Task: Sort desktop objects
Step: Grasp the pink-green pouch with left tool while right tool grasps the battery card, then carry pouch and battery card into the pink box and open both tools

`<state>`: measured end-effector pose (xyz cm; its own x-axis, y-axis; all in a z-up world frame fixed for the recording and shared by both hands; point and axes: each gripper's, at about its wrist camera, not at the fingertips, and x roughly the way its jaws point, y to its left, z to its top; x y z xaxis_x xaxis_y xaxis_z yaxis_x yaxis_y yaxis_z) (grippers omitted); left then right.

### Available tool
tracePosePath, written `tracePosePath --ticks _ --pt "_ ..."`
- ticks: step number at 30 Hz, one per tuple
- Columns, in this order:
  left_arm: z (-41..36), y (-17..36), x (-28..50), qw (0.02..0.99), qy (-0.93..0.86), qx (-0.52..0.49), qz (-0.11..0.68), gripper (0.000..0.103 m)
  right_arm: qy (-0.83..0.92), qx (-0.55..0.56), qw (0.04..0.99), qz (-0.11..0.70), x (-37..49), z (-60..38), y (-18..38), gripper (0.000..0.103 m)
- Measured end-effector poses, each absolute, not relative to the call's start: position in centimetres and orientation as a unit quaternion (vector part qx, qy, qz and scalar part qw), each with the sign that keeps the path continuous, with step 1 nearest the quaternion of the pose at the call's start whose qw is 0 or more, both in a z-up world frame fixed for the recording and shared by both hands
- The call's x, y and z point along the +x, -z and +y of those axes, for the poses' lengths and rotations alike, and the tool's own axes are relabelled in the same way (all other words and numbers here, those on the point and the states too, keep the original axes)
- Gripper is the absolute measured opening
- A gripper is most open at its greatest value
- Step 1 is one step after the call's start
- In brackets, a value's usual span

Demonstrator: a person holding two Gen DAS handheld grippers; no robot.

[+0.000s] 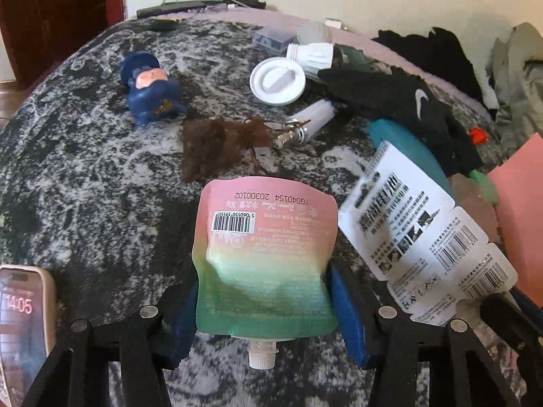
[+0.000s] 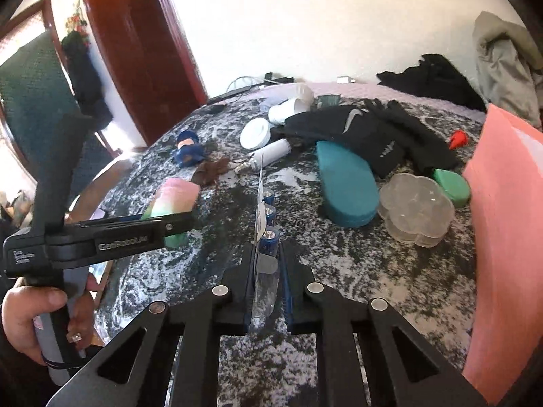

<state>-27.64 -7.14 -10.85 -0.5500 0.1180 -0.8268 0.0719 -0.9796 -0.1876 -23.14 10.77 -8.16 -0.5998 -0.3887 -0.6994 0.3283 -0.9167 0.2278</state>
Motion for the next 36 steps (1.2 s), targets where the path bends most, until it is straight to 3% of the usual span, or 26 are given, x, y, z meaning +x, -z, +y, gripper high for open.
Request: tracePosePath --ticks 23,36 --pt "-2.8 5.0 -21.4 0.056 -0.902 -0.42 -0.081 0.059 0.925 0.33 0.183 -0.036 -14.6 13.4 0.7 0.014" --pt "6.2 -0.8 -18.5 0.133 -0.919 -0.368 -0.052 0.059 0.964 0.224 0.134 -0.053 -7.9 20.1 -5.8 0.014"
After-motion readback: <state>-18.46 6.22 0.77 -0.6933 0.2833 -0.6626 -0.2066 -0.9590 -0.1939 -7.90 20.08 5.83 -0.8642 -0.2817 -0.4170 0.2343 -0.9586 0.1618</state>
